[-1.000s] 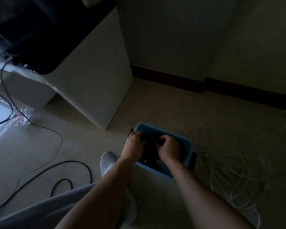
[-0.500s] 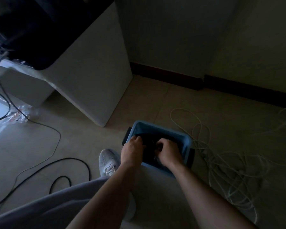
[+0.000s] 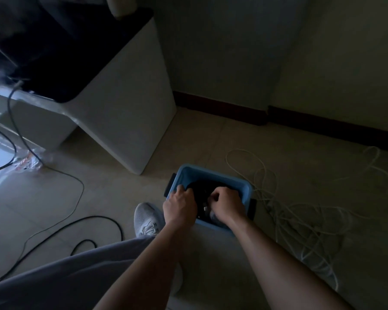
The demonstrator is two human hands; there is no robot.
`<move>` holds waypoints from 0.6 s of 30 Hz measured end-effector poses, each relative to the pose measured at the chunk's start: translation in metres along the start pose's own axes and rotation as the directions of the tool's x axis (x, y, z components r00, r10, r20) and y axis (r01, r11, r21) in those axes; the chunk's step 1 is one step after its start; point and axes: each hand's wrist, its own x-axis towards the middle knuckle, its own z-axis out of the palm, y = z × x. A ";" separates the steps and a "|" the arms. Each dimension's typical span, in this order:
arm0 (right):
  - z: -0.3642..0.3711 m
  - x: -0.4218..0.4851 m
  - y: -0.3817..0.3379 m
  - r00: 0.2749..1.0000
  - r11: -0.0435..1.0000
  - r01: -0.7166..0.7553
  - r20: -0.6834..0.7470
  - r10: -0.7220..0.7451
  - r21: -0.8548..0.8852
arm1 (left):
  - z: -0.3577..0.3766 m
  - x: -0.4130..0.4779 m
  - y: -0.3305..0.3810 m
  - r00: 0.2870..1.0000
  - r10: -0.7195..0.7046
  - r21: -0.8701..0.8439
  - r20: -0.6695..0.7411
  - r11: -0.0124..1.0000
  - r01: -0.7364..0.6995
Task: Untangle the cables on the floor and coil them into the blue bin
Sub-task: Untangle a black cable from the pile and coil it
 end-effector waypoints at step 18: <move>-0.144 -0.131 0.154 0.971 0.975 -0.210 -0.103 0.216 0.068 | -0.010 -0.102 0.155 0.914 0.362 -0.200 0.181 0.924 -0.327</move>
